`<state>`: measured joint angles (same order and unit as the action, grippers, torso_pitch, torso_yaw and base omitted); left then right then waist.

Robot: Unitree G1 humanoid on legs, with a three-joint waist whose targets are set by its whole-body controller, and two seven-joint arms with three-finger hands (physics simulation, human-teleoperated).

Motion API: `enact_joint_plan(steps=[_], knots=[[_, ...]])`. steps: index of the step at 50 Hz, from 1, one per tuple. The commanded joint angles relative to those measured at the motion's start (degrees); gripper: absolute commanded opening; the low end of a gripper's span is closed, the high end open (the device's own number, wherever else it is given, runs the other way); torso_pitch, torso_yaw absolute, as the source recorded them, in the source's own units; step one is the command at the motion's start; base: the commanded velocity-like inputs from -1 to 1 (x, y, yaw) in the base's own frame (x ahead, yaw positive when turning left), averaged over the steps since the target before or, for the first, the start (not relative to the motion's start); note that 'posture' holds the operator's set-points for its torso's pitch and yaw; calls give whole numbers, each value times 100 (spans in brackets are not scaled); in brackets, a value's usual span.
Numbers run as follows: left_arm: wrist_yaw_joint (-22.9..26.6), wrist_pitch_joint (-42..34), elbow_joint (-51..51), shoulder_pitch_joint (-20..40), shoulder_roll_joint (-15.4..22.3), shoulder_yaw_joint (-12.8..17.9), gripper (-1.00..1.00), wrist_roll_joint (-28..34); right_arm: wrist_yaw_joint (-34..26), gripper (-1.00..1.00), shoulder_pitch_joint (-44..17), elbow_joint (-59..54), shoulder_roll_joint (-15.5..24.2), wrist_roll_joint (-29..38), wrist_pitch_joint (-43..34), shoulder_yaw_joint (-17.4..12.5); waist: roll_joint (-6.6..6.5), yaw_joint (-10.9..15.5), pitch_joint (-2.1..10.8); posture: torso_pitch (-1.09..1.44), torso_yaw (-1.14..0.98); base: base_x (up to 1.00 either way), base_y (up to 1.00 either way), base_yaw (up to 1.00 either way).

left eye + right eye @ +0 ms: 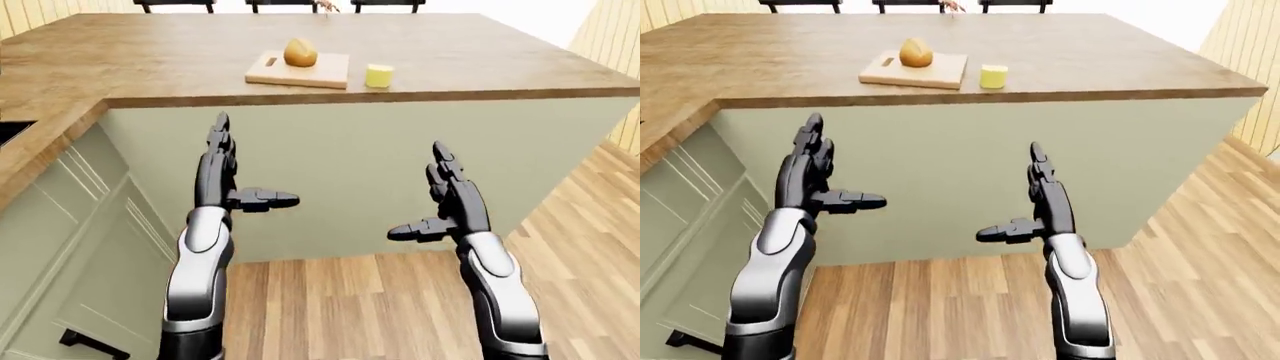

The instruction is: Pick up the wedge of cheese and place it on the slice of bread to prepare a simple cheese on bread dish.

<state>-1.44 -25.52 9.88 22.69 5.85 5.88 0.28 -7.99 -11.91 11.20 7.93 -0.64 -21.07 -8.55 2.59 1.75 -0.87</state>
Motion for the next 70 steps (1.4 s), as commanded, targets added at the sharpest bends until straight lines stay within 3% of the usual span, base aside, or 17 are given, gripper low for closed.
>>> enact_joint_plan(steps=[1, 10, 24, 32, 33, 35, 38, 41, 42, 45, 51, 56, 57, 58, 66, 68, 70], knots=[[39, -123, -69, 234, 60, -42, 100, -32, -18, 100, -289, 131, 133, 99, -211, -58, -52, 1, 55, 0, 0, 0, 0, 0], [105, -886, -209, 1209, 387, 111, 100, -94, -25, 100, -1435, -68, 576, -279, -1079, -349, -236, -161, 120, 0, 0, 0, 0, 0], [165, -1573, -987, 2783, 975, 299, 100, -282, -242, 100, -2990, -453, 1281, -381, -2247, -306, -175, -169, 97, 0, 0, 0, 0, 0], [127, -1792, -788, 2941, 1083, 248, 100, -271, -374, 100, -3344, -381, 1377, -302, -2547, -243, -176, -161, 70, 0, 0, 0, 0, 0], [126, -1799, -788, 2948, 1085, 249, 100, -268, -384, 100, -3330, -377, 1376, -294, -2536, -247, -216, -161, 174, 0, 0, 5, 0, 0], [121, -1809, -790, 2962, 1087, 257, 100, -266, -404, 100, -3327, -386, 1376, -280, -2529, -251, -223, -157, 87, 0, 0, 9, 0, 0], [110, -1786, -808, 2966, 1078, 249, 100, -259, -424, 100, -3324, -396, 1354, -263, -2512, -242, -158, -147, 12, 0, 0, 16, 0, 0], [115, -1731, -851, 2947, 1088, 260, 100, -249, -450, 100, -3336, -429, 1346, -235, -2504, -233, 69, -135, -43, 0, 0, 16, 0, 0], [119, -1766, -822, 2953, 1098, 284, 100, -269, -458, 100, -3340, -418, 1345, -230, -2516, -236, -28, -123, -11, 0, 0, 17, 0, 0], [111, -1795, -764, 2921, 1094, 286, 100, -299, -472, 100, -3345, -440, 1333, -209, -2504, -225, 26, -125, 15, 0, 0, 16, 0, 0], [85, -1772, -799, 2936, 1102, 293, 100, -331, -498, 100, -3360, -514, 1314, -166, -2455, -203, -190, -140, -50, 0, 0, 17, 0, 0], [73, -1729, -825, 2905, 1100, 279, 100, -328, -521, 100, -3339, -529, 1297, -147, -2431, -208, -684, -262, 104, 0, 0, 17, 0, 0], [71, -1727, -832, 2909, 1096, 279, 100, -328, -523, 100, -3346, -543, 1296, -144, -2426, -208, -576, -184, 44, 0, 0, 17, 0, 0], [69, -1730, -827, 2906, 1094, 276, 100, -328, -526, 100, -3348, -547, 1294, -142, -2424, -206, -657, -213, 5, 0, 0, 17, 0, 0], [65, -1727, -820, 2893, 1083, 268, 100, -325, -539, 100, -3311, -532, 1287, -139, -2419, -219, -290, -133, -3, 0, 0, 17, 0, 0], [65, -1721, -832, 2894, 1082, 270, 100, -325, -550, 100, -3309, -524, 1298, -142, -2431, -228, -104, -103, 15, 0, 0, 16, 0, 0], [62, -1727, -849, 2920, 1080, 259, 100, -318, -555, 100, -3309, -510, 1306, -141, -2448, -231, 251, -81, 100, 0, 0, 17, 0, 0]])
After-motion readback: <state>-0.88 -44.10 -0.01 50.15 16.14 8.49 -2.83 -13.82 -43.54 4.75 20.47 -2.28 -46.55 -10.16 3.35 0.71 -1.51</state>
